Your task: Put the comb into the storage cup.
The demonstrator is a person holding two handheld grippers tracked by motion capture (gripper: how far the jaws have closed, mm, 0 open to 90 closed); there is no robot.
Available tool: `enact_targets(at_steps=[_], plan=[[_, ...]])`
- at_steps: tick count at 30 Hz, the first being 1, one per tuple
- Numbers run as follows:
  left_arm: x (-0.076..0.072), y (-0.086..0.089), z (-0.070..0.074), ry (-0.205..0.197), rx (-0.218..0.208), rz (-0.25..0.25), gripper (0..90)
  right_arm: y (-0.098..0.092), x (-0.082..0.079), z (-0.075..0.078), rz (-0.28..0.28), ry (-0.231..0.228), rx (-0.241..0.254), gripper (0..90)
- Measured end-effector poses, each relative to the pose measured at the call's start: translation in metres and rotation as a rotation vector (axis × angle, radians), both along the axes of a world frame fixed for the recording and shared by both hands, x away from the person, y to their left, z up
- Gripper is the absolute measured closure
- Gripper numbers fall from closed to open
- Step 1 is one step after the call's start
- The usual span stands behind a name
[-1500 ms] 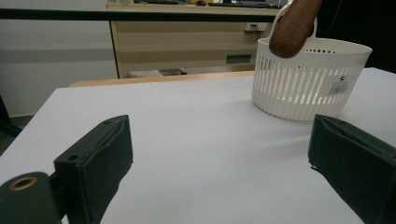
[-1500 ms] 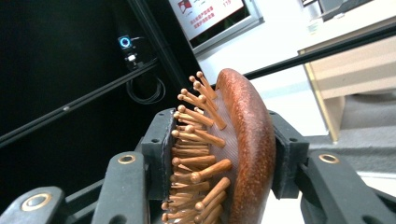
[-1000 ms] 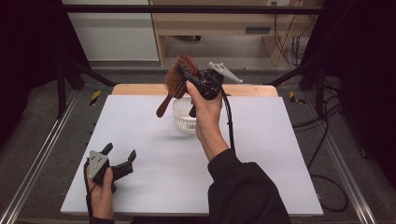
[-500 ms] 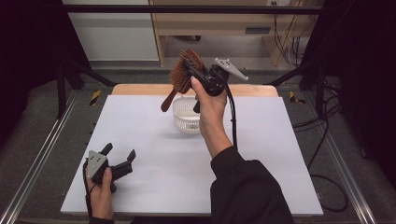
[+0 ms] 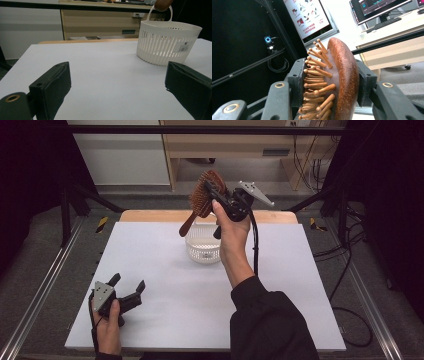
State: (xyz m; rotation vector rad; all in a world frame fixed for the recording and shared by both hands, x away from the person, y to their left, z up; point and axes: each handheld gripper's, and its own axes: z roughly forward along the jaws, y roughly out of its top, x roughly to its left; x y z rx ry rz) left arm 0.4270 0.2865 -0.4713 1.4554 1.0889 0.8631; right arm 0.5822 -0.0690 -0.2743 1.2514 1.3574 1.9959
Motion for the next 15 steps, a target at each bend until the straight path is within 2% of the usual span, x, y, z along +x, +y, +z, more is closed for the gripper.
enact_targets(at_steps=[3, 8, 15], plan=[[0.0, 0.0, 0.0, 0.001, 0.0, 0.001, 6.7, -0.003, 0.0, 0.001, -0.008, -0.002, 0.004, 51.0], [0.0, 0.0, 0.0, 0.003, -0.003, -0.001, 6.6, -0.006, -0.004, 0.003, -0.03, -0.03, -0.026, 51.0], [0.0, 0.001, 0.0, 0.005, -0.005, -0.002, 6.6, -0.012, -0.002, 0.002, -0.052, -0.036, -0.034, 50.9]])
